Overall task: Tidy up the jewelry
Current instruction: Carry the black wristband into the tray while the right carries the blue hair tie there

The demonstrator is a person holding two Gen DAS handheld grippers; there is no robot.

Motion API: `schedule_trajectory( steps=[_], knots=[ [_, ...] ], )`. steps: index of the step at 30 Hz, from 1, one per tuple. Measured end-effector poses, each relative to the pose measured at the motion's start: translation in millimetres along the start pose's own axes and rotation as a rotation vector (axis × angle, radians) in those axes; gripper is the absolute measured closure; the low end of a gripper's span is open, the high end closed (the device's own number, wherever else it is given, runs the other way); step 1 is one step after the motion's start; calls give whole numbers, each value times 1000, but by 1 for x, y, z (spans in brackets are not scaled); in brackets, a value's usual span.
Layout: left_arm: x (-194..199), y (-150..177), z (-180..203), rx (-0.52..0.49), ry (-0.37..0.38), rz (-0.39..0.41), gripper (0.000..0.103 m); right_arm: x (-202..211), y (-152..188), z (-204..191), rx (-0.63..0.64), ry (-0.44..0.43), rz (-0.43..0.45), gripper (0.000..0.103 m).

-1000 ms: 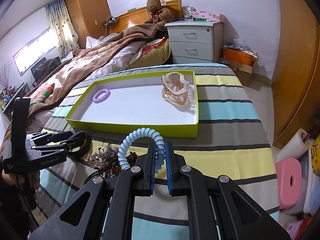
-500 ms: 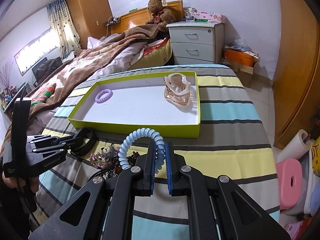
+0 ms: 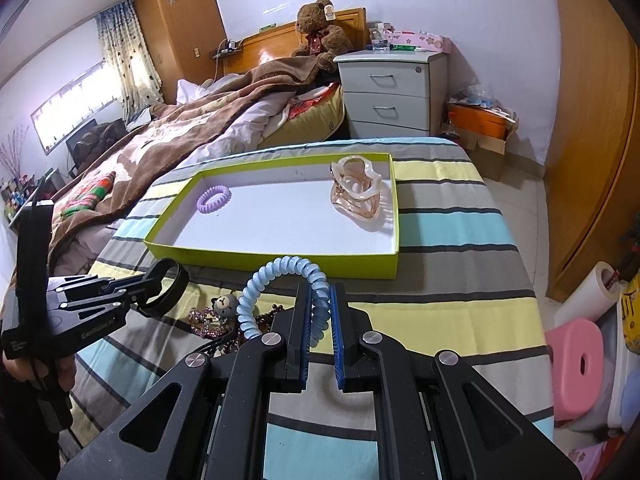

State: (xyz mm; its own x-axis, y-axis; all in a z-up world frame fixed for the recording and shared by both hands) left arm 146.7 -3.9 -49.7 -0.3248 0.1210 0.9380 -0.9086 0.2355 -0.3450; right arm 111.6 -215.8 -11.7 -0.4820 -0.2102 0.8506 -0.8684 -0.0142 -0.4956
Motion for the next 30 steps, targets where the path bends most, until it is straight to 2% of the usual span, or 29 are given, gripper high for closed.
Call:
schedule_trajectory(
  steps=[13,21,30],
  knots=[
    [33,-4,-6,14,-1,61,90,24,-15,-9,25,10,55,93],
    [47,-23,-11,24,-8,93,90,30,-55,-22,78,22,78,93],
    [53,-49,-19,44,-24,111,90,0,-106,-31,106,-6,23,93]
  ],
)
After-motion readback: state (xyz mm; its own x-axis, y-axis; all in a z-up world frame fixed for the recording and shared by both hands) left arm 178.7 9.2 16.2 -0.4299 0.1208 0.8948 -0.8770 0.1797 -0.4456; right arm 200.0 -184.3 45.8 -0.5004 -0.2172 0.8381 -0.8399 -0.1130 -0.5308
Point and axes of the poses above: each gripper's, at about its wrist camera, not at the fingertips, and x roughly against the way its jaws point, z to its right, y to its underside, the point moved 3 cm from there along -x, roughly the way its jaws point, and after that the axes turned 15 degrees about -z, right-handed, at the moved point
